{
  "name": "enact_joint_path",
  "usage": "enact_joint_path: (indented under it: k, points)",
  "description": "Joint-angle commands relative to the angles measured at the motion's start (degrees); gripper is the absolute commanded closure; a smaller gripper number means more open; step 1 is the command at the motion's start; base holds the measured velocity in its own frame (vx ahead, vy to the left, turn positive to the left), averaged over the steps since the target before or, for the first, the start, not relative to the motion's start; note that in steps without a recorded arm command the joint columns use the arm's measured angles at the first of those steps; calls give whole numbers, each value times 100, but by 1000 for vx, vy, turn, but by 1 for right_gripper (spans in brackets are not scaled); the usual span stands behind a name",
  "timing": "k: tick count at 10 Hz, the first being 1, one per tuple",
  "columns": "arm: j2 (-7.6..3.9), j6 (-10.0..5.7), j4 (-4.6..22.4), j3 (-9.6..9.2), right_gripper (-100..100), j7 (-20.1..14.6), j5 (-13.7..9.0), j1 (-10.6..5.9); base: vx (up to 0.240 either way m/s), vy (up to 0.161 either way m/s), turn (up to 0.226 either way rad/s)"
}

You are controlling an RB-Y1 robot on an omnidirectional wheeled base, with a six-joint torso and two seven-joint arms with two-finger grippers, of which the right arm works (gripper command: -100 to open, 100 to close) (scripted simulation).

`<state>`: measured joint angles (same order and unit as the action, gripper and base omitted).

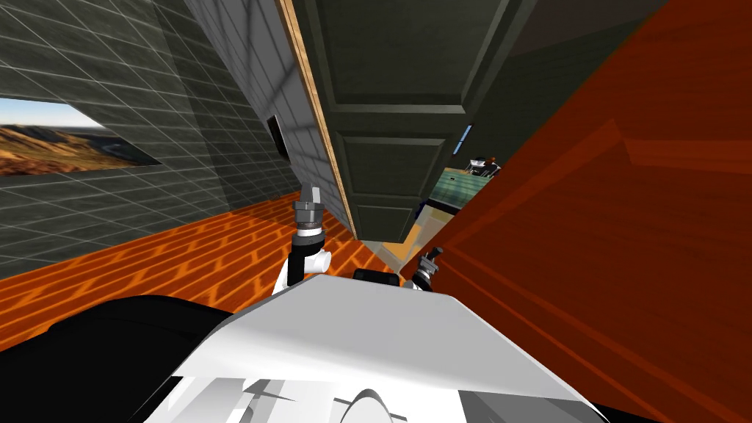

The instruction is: Push the door open

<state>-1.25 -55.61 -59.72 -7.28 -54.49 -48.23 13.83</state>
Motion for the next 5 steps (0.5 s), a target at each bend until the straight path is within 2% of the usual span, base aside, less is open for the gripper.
enact_joint_path:
  k: [1,5]
  points:
    - [-62,-151,62,186,100,17,-114,-108,183,-101,66]
    - [-73,-289,152,540,100,142,-386,-231,134,-77,67]
